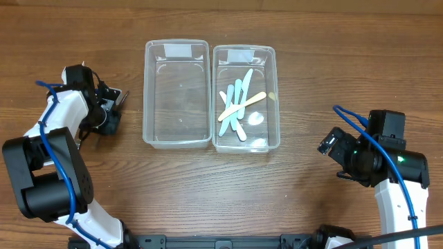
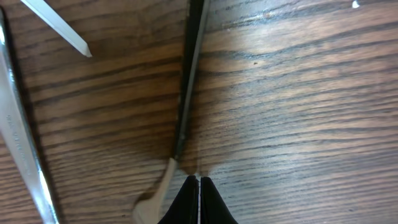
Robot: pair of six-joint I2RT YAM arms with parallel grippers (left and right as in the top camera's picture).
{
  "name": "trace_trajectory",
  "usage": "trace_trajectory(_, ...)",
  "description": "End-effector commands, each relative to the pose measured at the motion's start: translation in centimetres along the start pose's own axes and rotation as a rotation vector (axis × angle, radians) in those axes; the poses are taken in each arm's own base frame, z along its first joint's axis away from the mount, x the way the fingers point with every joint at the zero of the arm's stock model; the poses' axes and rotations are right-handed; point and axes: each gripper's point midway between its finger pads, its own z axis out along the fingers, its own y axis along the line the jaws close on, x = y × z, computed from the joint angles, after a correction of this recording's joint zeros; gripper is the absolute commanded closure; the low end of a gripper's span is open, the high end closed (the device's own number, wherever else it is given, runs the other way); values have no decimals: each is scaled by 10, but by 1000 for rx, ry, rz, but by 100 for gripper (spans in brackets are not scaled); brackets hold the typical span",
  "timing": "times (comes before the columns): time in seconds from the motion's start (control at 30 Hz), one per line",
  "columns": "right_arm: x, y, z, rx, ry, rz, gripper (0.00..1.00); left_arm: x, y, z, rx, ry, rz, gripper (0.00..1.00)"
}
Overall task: Pack container
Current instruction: 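Grasp the black-handled fork with the left gripper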
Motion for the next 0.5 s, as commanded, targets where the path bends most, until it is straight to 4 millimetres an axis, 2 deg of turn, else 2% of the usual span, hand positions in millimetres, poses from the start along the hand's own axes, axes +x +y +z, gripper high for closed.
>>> trace_trajectory(0.0,-2,-1,-1,7,-15,-7,0,2,7,-4,-48,-3,1,96)
trace_trajectory(0.07,-2,-1,-1,7,-15,-7,0,2,9,-4,-61,-2,1,96)
trace_trajectory(0.1,-2,-1,-1,7,-15,-7,0,1,10,-4,-64,-5,1,79)
trace_trajectory(0.13,-2,-1,-1,7,-15,-7,0,1,11,-4,-71,-5,0,72)
trace_trajectory(0.2,-3,-1,-1,7,-15,-7,0,1,14,-5,-87,-1,-7,68)
trace_trajectory(0.3,-3,-1,-1,7,-16,-7,0,-4,17,-8,-97,-19,-25,50)
trace_trajectory(0.4,-3,-1,-1,8,-16,-7,0,-11,20,-22,-108,-44,-26,48)
trace_trajectory(0.47,-4,-1,-1,8,-20,-7,0,-17,23,-36,-123,-74,-28,42)
